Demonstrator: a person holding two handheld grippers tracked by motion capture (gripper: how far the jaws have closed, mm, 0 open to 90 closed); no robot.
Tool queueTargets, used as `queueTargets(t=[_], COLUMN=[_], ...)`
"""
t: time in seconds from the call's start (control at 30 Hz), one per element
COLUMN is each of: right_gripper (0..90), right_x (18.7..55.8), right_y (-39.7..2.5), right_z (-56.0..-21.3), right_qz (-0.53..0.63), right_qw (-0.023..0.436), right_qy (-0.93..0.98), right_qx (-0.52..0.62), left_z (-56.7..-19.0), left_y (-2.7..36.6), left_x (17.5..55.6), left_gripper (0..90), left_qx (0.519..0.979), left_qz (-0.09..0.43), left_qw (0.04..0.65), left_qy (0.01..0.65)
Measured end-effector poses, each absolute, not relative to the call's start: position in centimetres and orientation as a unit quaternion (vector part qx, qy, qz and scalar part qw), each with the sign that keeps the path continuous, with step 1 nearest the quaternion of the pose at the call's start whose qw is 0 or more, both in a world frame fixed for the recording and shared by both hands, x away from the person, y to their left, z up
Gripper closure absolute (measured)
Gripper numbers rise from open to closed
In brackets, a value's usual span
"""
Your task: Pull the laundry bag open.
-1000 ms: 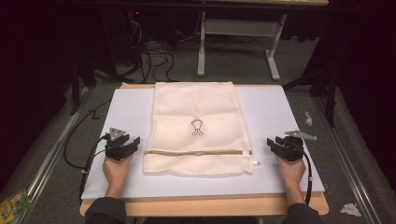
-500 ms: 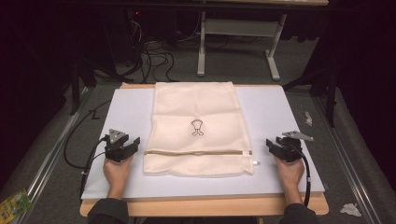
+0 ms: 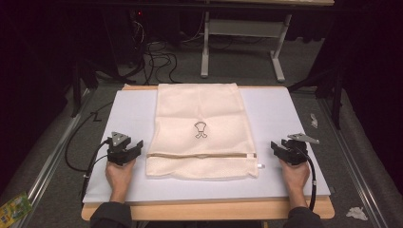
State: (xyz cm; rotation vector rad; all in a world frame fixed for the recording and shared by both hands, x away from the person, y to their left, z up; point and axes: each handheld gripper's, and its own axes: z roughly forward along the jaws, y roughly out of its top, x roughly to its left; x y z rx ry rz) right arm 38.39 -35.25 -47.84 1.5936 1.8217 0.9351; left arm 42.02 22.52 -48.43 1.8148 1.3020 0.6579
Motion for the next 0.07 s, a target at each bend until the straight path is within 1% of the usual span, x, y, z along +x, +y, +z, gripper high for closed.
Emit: queueTargets(t=[0.07], right_gripper=[50.2], right_x=[38.39], right_y=[-35.23], right_z=[-47.84], right_qz=[0.346], right_qw=[0.269], right_qy=[0.676], right_qx=[0.592], left_z=[-48.43], left_y=[22.51], left_x=[42.03], left_gripper=[44.9], left_qx=[0.715], left_qz=[0.259], left_qw=[0.396], left_qy=[0.514])
